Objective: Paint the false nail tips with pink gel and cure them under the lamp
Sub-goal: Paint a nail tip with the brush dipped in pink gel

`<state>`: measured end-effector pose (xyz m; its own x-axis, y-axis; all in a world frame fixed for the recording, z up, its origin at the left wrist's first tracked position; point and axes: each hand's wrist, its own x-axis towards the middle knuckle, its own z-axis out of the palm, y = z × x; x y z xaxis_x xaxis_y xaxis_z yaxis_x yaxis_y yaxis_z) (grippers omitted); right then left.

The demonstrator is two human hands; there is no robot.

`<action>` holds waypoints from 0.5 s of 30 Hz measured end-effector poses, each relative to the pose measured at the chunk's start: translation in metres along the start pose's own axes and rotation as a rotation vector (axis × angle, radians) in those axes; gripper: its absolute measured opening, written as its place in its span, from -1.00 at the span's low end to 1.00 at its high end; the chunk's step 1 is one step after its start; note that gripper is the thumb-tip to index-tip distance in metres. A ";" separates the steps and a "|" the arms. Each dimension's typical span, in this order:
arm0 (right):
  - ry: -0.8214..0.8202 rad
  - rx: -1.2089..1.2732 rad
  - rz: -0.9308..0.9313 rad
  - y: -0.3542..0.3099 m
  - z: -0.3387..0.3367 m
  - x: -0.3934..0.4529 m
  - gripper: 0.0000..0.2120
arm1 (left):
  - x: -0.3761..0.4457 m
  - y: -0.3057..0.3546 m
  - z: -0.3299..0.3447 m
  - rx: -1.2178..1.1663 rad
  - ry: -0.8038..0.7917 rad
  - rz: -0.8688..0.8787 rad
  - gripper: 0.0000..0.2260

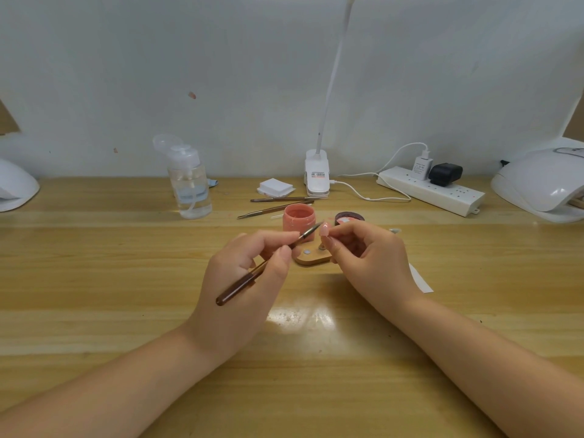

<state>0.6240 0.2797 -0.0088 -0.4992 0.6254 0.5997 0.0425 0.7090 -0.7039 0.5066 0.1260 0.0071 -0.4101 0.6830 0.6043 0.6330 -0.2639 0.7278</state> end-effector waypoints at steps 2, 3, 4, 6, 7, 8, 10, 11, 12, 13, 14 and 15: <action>-0.001 -0.005 -0.003 0.000 0.000 0.000 -0.95 | 0.001 0.000 0.002 -0.015 -0.017 -0.021 -0.78; 0.000 -0.007 0.000 0.000 0.000 0.000 -0.95 | 0.001 -0.001 0.002 -0.023 -0.033 -0.032 -0.77; 0.003 -0.008 0.006 0.000 0.000 0.000 -0.94 | 0.001 -0.001 0.002 -0.026 -0.044 -0.037 -0.77; 0.009 -0.016 0.021 0.000 0.000 0.000 -0.94 | -0.001 -0.002 0.001 -0.017 -0.038 -0.022 -0.81; 0.010 -0.016 0.028 0.000 0.000 0.001 -0.94 | -0.001 -0.002 0.000 -0.013 -0.027 -0.013 -0.81; 0.008 -0.007 0.035 0.000 0.000 0.001 -0.94 | -0.001 -0.001 -0.001 -0.012 -0.015 -0.002 -0.78; 0.001 0.021 0.036 -0.001 0.000 0.001 -0.95 | -0.001 -0.001 -0.001 -0.020 0.000 0.015 -0.77; -0.002 0.035 0.033 -0.002 0.000 0.000 -0.95 | 0.000 -0.001 0.000 -0.024 0.002 0.020 -0.79; -0.006 0.042 0.028 -0.002 0.000 0.000 -0.94 | 0.001 -0.001 0.000 -0.024 0.002 0.020 -0.80; -0.010 0.044 0.024 -0.001 0.000 0.000 -0.94 | 0.001 -0.001 0.001 -0.023 -0.001 0.012 -0.79; -0.013 0.044 0.027 -0.001 0.000 0.000 -0.95 | 0.001 -0.001 0.002 -0.018 -0.007 -0.004 -0.78; -0.013 0.048 0.034 0.000 0.000 0.000 -0.95 | 0.001 -0.002 0.002 -0.013 -0.011 -0.021 -0.79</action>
<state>0.6236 0.2798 -0.0088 -0.5094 0.6444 0.5702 0.0183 0.6706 -0.7416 0.5060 0.1286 0.0057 -0.4158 0.6963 0.5850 0.6159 -0.2577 0.7445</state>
